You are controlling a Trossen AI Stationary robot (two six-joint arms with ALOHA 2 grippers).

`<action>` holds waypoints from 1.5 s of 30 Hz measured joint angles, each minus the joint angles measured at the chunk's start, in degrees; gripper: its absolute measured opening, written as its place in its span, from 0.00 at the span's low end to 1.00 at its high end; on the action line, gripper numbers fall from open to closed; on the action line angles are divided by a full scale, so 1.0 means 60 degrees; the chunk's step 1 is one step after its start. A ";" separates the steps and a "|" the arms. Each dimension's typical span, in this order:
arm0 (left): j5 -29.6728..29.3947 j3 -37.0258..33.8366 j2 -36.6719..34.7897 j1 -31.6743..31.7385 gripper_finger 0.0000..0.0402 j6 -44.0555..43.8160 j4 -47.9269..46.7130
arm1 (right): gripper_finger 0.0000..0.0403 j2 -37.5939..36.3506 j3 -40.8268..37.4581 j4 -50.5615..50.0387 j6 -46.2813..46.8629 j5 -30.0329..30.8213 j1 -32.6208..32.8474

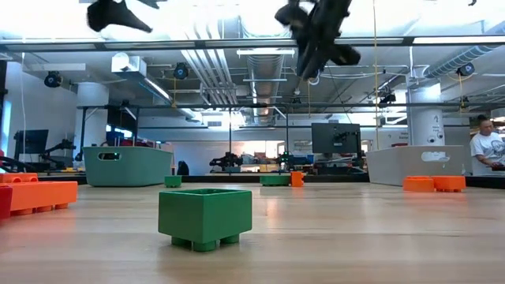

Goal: Sort blocks
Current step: Put the orange game piece into the blue bin

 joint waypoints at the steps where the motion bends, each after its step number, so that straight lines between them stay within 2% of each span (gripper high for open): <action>1: -0.0122 0.0167 0.0003 0.0000 0.58 -0.0094 -0.0475 | 0.19 0.0212 0.0100 -0.0041 -0.0058 -0.0001 -0.0170; 5: -0.0450 0.0536 0.0001 -0.0007 0.58 -0.0134 -0.1423 | 0.29 0.1199 0.0632 -0.0301 -0.0213 -0.0010 -0.0691; 10: -0.0754 0.0531 -0.0081 -0.0007 0.58 -0.0031 -0.1562 | 0.41 0.2327 0.1230 -0.0474 -0.0309 -0.0008 -0.1015; 15: -0.1104 0.0432 -0.0124 -0.0007 0.58 -0.0105 -0.1882 | 0.48 0.3249 0.1485 -0.0511 -0.0438 -0.0011 -0.1070; 24: -0.1114 0.0432 -0.0149 -0.0007 0.58 -0.0108 -0.1930 | 0.50 0.4492 0.1371 -0.1250 -0.0509 0.0293 -0.1318; 37: -0.1111 0.0432 -0.0159 -0.0007 0.58 -0.0110 -0.1926 | 0.50 0.4793 0.1337 -0.0332 -0.0421 0.0231 -0.1596; 45: -0.1110 0.0431 -0.0157 -0.0007 0.58 -0.0064 -0.1922 | 0.50 0.5412 0.1319 -0.0129 -0.0442 0.0169 -0.1601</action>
